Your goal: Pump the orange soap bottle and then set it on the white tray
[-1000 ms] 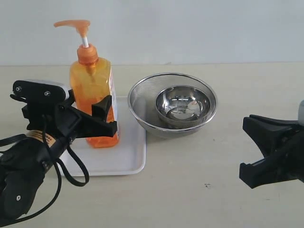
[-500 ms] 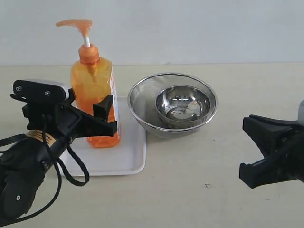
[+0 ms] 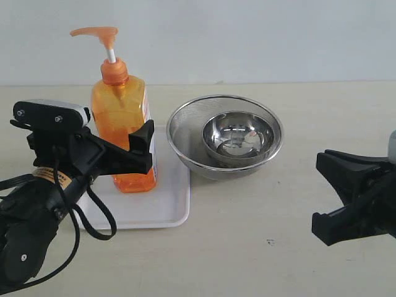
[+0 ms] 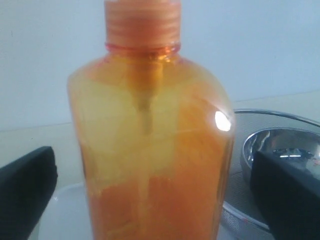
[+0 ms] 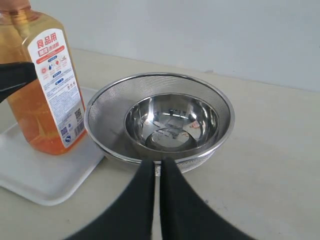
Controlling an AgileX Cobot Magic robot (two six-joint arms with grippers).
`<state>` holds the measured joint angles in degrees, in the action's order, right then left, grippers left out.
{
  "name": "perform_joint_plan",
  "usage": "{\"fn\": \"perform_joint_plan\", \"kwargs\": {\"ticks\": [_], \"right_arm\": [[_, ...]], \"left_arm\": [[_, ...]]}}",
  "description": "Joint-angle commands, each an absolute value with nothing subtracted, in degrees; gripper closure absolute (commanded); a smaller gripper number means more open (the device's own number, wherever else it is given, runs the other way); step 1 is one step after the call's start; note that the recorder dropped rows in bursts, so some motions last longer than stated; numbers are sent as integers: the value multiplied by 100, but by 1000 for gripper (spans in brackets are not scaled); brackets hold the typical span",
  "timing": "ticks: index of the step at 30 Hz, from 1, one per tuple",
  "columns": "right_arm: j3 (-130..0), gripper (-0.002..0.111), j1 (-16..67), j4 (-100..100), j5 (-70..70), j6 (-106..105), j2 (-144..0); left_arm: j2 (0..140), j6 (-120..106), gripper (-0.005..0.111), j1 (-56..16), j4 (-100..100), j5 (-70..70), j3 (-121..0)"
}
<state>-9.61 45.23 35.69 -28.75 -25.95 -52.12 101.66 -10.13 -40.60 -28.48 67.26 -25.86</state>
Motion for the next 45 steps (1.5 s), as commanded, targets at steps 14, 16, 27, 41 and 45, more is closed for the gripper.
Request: {"fn": "perform_joint_plan", "kwargs": {"ticks": [14,16,27,41,45], "right_arm": [[-931,108,4508,3565,-2902,-2602,-5182],[-931,108,4508,3565,-2902,-2602,-5182],[-931,108,4508,3582,-2888,-2638,-5182],[-931,108,4508,3582,-2888,-2606,-5182],[-931,108,4508,3582,-2888,-2595,-5182]], "left_arm": [[8854,-1567,8,-4057,-2909,4951,-2593],[8603,-1655,8,-4057,-2909,4698,-2588],[6668,39,8,-4057,-1315,3723,-1416],[5908,1222,8,-4057,-790,3595,-1062],[5908,1222,8,-4057,-790,3595,-1062]]}}
